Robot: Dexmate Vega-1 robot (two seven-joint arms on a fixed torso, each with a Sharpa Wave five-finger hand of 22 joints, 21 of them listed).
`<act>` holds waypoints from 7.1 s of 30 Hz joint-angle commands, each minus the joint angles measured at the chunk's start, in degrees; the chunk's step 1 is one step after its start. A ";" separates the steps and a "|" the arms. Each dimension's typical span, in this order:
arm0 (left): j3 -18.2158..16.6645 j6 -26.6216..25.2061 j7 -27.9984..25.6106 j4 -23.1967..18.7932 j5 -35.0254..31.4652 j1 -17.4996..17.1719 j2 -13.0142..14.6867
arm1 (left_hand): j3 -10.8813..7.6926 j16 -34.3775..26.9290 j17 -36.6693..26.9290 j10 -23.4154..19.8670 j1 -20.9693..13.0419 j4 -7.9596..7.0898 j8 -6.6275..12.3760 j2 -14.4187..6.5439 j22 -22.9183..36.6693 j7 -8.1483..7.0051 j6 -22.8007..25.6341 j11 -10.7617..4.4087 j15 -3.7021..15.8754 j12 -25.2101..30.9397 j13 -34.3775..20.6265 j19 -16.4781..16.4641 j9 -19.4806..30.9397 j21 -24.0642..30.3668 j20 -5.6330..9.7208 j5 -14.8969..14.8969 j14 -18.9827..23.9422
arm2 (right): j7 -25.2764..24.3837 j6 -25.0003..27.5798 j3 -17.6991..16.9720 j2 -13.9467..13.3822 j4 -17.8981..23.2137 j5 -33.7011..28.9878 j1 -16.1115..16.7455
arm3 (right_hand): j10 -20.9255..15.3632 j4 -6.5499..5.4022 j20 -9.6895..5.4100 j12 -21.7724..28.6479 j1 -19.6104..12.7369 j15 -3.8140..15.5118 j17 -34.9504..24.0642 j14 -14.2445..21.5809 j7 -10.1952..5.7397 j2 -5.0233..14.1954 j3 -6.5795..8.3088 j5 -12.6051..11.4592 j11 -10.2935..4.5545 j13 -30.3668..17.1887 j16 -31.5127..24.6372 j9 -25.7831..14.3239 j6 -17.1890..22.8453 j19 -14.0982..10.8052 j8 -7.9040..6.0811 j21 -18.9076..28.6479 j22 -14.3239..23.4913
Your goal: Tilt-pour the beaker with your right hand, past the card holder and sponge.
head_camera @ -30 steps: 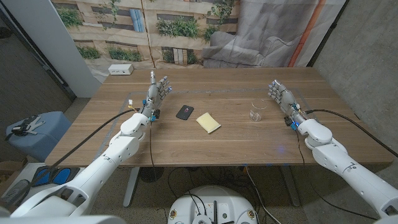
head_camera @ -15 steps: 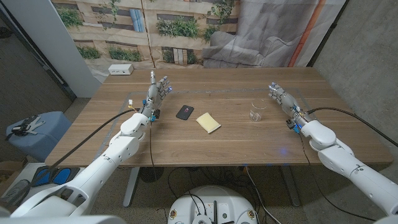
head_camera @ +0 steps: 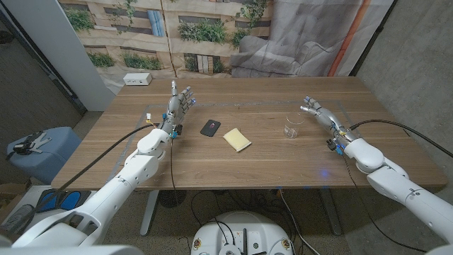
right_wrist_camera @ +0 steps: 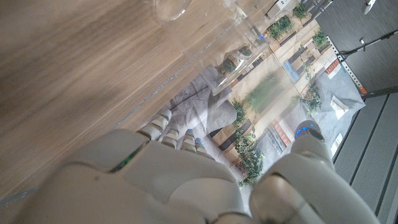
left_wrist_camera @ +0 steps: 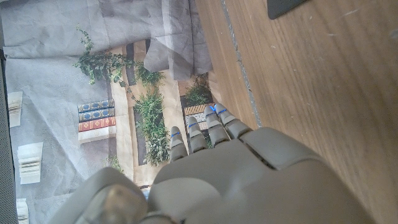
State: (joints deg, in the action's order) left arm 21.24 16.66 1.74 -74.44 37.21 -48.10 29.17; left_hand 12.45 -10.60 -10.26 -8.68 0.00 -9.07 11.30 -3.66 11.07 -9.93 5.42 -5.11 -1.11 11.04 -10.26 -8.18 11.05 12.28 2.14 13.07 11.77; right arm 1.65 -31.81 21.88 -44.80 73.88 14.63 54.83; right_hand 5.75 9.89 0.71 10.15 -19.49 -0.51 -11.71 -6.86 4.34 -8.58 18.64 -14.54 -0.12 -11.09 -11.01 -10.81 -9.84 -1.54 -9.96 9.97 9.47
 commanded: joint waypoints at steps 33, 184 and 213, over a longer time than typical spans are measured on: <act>-0.01 -0.02 -0.02 0.04 0.00 0.03 -0.01 | 0.34 -0.27 -0.30 -0.52 -0.08 0.06 0.17 -1.48 0.15 -0.39 0.13 0.04 -0.09 0.32 -0.17 -0.47 0.19 0.42 0.40 0.23 0.35 | -5.74 -6.36 5.65 -0.25 -6.48 -15.35 -4.01 | 1.55 0.18 -0.83 1.07 -4.72 0.41 -0.04 -0.08 0.88 -1.25 -0.71 -1.89 -0.23 -0.48 -0.70 -0.46 -11.03 -0.04 -1.16 0.72 0.11; 0.02 0.02 -0.02 0.11 -0.02 0.05 -0.06 | 0.33 -0.27 -0.30 -0.59 -0.09 0.08 0.21 -1.47 0.15 -0.29 0.21 -0.01 0.01 0.34 -0.17 -0.48 0.19 0.42 0.47 0.24 0.35 | -13.88 -3.77 2.22 7.18 -4.70 -5.82 -1.16 | -41.73 -0.55 -1.18 20.01 -29.67 8.54 -8.68 23.32 -13.05 6.26 1.60 3.40 -9.79 -15.78 -12.58 -6.48 36.12 -13.07 -34.04 1.47 0.33; 0.03 0.01 -0.02 0.14 -0.03 0.09 -0.08 | 0.33 -0.28 -0.30 -0.55 -0.09 0.07 0.21 -1.48 0.15 -0.27 0.23 0.08 -0.07 0.33 -0.17 -0.47 0.19 0.41 0.46 0.24 0.38 | -14.37 2.17 -0.14 1.12 5.67 -12.64 -0.32 | -43.80 -0.61 -1.22 21.49 -31.08 9.40 -11.14 25.43 -13.36 7.51 1.20 3.25 -10.27 -17.74 -14.67 -5.54 38.99 -14.09 -36.59 1.36 0.31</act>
State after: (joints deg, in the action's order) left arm 21.27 16.67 1.72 -74.30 37.19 -48.03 29.11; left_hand 12.45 -10.60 -10.25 -8.67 0.00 -9.07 11.30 -3.66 11.06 -9.92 5.43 -5.11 -1.11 11.04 -10.25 -8.17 11.05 12.28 2.14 13.07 11.77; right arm -14.18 -32.97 22.38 -40.94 75.58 3.90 54.55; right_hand -36.26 9.41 -0.47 31.23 -47.10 2.36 -22.50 17.95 -4.39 -4.50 19.72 -10.85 -8.92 -28.61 -25.25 -16.25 24.47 -15.12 -46.21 11.08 9.45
